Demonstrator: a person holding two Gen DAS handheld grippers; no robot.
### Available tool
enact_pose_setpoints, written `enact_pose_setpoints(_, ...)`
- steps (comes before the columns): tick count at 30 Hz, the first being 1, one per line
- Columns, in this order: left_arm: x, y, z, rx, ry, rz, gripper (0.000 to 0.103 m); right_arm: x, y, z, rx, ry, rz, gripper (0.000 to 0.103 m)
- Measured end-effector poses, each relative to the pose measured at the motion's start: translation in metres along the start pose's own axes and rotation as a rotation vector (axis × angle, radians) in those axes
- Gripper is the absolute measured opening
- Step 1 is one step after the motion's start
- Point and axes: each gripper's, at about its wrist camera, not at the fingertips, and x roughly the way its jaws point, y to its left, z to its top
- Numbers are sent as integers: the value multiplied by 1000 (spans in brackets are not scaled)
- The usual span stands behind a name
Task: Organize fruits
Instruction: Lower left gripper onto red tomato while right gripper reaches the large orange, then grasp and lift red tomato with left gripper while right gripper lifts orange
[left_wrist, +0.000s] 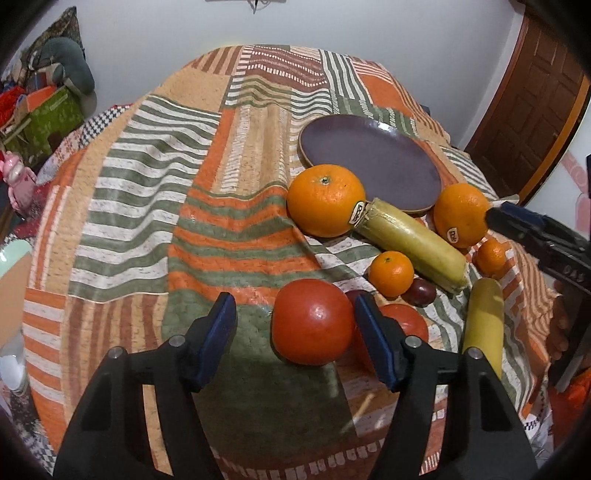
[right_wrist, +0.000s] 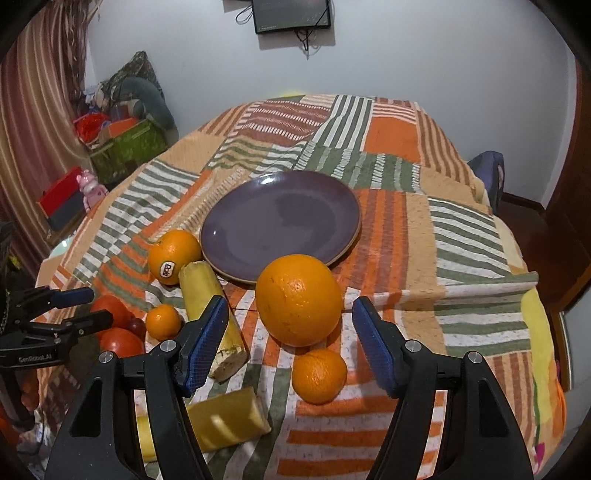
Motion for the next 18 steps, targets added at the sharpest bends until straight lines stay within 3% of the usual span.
enact_pose_setpoints(6,6,0,1,2,7,-29,59,20,0,4,-10,37,12,66)
enact_pose_setpoints(13,11,1,4,-8,19,-64,50,34,0,7,-45,58,-39,69)
enact_pose_setpoints(18,12,-1,5,3,22,-62,47,48,-7,7,-3,116,7,66)
